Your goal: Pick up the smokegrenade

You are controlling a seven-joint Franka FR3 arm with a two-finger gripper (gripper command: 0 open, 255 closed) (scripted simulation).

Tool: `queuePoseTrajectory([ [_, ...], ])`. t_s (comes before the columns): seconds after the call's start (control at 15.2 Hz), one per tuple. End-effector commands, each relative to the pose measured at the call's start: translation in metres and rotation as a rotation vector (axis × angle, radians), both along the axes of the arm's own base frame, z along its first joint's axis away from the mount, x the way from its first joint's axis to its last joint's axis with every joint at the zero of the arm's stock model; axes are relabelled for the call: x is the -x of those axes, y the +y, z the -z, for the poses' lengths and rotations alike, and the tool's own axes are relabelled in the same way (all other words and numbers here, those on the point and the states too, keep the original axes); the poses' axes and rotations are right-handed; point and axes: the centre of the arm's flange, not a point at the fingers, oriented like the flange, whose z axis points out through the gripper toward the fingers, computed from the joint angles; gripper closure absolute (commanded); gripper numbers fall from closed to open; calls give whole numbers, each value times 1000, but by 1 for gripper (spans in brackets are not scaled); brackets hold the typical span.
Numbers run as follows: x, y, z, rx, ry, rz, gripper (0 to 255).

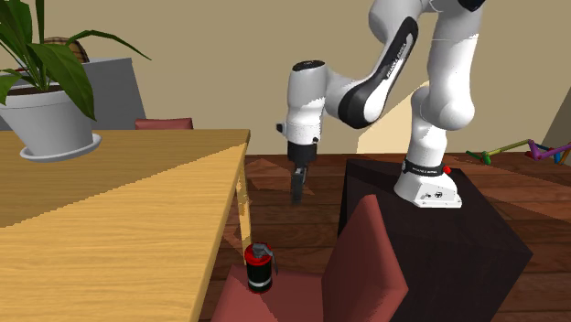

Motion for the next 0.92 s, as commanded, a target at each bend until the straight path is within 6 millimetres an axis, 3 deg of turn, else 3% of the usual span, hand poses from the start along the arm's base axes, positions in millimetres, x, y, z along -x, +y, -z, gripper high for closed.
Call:
queuePoseTrajectory([
  [0.0, -6, 23, 17, 3, -10, -11, 0],
  [0.59, -32, 108, 96, 19, -45, -59, 0],
  [0.86, -32, 108, 112, 19, -45, -59, 0],
])
